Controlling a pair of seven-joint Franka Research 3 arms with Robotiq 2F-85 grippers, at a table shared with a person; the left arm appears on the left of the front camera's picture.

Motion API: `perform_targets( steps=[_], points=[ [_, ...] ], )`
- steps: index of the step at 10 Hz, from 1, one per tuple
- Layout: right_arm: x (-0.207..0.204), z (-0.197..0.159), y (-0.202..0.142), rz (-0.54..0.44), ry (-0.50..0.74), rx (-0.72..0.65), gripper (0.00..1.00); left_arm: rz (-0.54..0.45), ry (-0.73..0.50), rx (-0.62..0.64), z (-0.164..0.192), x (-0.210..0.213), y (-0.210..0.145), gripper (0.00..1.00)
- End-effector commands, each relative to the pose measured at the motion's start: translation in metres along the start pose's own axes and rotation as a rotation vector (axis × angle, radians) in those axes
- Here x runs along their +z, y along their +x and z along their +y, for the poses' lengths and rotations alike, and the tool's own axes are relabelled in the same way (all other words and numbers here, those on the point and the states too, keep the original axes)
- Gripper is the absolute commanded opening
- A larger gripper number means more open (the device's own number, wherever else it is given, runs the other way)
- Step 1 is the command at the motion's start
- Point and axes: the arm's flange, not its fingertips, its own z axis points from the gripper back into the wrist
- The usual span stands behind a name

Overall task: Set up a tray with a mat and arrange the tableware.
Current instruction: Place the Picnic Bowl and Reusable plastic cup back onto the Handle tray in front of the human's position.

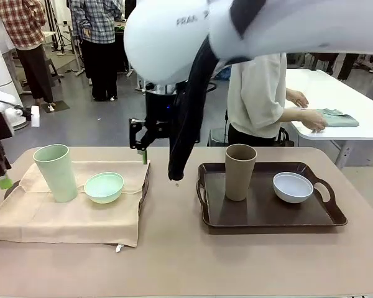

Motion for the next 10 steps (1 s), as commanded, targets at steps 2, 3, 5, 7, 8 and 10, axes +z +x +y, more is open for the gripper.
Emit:
perform_targets(
  steps=[2, 3, 5, 7, 8, 10],
  points=[
    [0.021, -0.037, -0.033, 0.021, -0.016, -0.152, 1.00, 0.044, 0.047, 0.235, -0.010, 0.031, 0.053, 1.00],
    [0.026, -0.050, -0.038, 0.038, -0.034, -0.215, 1.00, -0.031, 0.062, 0.320, -0.006, 0.038, 0.072, 1.00],
    [0.031, -0.075, -0.045, 0.048, -0.012, -0.287, 1.00, -0.092, 0.167, 0.523, 0.003, 0.037, 0.095, 1.00],
    [0.027, -0.088, -0.048, 0.055, -0.008, -0.276, 1.00, -0.140, 0.191, 0.608, 0.002, 0.041, 0.101, 1.00],
    [0.025, -0.090, -0.042, 0.064, -0.026, -0.259, 1.00, -0.161, 0.174, 0.597, -0.001, 0.045, 0.095, 1.00],
    [0.037, -0.085, -0.039, 0.046, -0.029, -0.282, 1.00, -0.151, 0.145, 0.558, 0.009, 0.044, 0.099, 1.00]
  ],
)
